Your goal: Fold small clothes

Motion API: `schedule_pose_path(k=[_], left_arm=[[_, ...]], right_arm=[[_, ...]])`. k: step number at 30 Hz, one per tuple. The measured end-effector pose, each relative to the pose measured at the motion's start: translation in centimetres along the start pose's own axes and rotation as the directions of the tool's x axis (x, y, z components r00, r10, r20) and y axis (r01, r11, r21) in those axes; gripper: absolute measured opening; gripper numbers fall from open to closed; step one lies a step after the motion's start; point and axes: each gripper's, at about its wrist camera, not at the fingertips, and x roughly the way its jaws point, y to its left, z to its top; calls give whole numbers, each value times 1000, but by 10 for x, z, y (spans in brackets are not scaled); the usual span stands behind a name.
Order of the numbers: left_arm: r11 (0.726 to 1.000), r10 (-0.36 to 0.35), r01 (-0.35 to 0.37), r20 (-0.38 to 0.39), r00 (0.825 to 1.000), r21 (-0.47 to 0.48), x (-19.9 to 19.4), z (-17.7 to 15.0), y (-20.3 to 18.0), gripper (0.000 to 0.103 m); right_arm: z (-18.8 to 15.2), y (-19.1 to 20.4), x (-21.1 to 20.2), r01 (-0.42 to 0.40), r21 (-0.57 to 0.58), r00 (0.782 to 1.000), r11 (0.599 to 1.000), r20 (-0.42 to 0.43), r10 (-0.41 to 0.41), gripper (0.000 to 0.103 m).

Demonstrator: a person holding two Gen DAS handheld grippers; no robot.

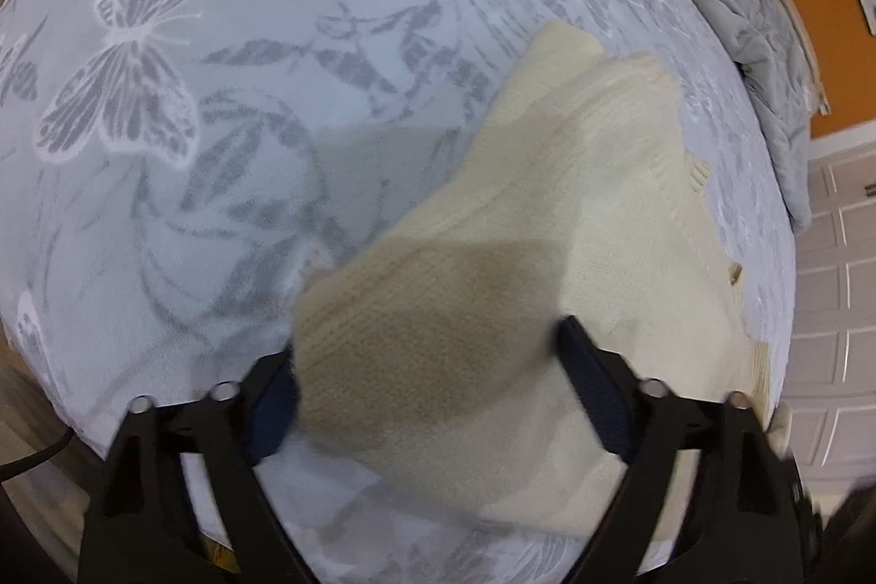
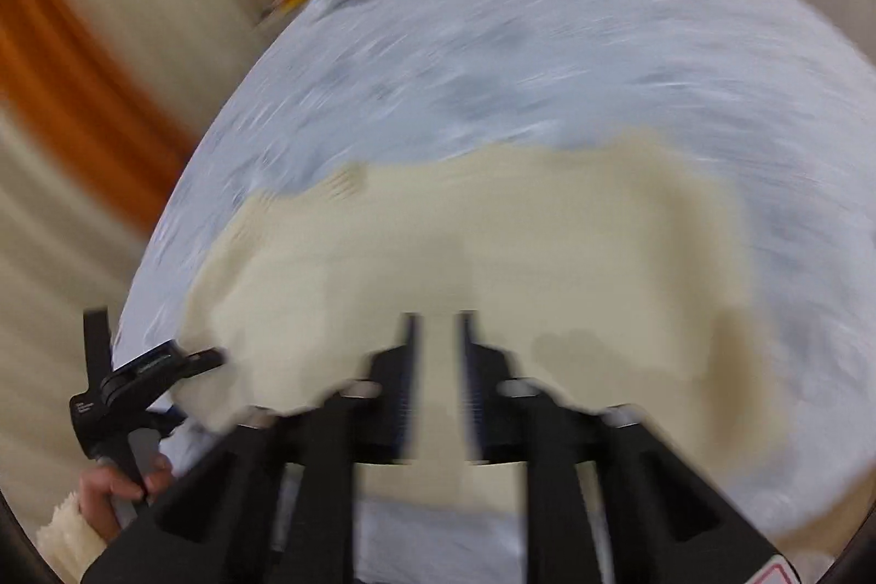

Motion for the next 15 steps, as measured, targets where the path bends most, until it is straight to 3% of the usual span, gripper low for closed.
schedule_pose_path(k=[2,5,6,8,11,15], left_arm=[[1000,-3,3,-7,1000,-1,0,1,1,73],[1000,-24,23,-24,999,-21,-1,5,5,69],[999,-29,28,-24,999,-25,-1,5,6,66],[997,-64,63,-27,998,-35,-4,7,8,48],[990,-133,132,-23,991,-56,-17,8,1,34],[976,-195,192,21,980,105,-59,5,-55,26]], right_arm=[[16,21,49,10,-29,996,1000,-86,-12,1],[23,22,114,67,-23,975,998,-211,-70,0],[23,20,114,65,-15,979,998,-193,-67,0],[24,16,117,55,30,979,998,-200,-48,0],[23,12,115,29,24,979,999,-204,-24,0],[22,-3,116,-33,89,979,995,-199,50,0]])
